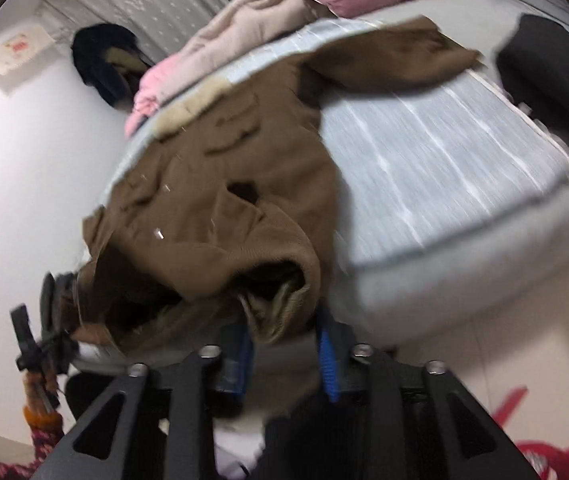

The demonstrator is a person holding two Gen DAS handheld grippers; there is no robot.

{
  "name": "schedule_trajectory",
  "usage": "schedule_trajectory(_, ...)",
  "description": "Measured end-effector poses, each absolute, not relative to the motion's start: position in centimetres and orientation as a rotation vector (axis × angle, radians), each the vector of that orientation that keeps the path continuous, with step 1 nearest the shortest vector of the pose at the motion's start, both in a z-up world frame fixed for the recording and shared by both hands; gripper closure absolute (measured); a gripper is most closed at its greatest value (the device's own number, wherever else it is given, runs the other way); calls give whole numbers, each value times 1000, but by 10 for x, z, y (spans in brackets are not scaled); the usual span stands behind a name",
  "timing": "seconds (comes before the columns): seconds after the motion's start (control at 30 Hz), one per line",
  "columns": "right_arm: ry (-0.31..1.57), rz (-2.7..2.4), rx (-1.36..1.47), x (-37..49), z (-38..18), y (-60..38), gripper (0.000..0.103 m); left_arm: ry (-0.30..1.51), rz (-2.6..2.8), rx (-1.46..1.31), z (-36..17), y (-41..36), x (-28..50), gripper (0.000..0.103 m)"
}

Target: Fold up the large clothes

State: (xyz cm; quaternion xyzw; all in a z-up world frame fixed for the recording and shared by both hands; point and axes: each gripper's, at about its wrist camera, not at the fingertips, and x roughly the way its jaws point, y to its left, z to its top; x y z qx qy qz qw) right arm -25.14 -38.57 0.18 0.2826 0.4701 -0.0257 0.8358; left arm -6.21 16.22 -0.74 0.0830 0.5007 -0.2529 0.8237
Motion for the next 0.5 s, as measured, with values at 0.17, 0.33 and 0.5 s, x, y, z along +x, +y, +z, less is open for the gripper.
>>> schedule_trajectory(0.17, 922, -77, 594, -286, 17, -397, 32, 917, -632, 189, 29, 165, -83, 18)
schedule_trajectory(0.33, 945, -84, 639, -246, 0, -398, 30, 999, -515, 146, 15, 167, -48, 14)
schedule_trajectory(0.5, 1058, -168, 640, -192, -45, -401, 30, 1228, -397, 57, -47, 180, -14, 14)
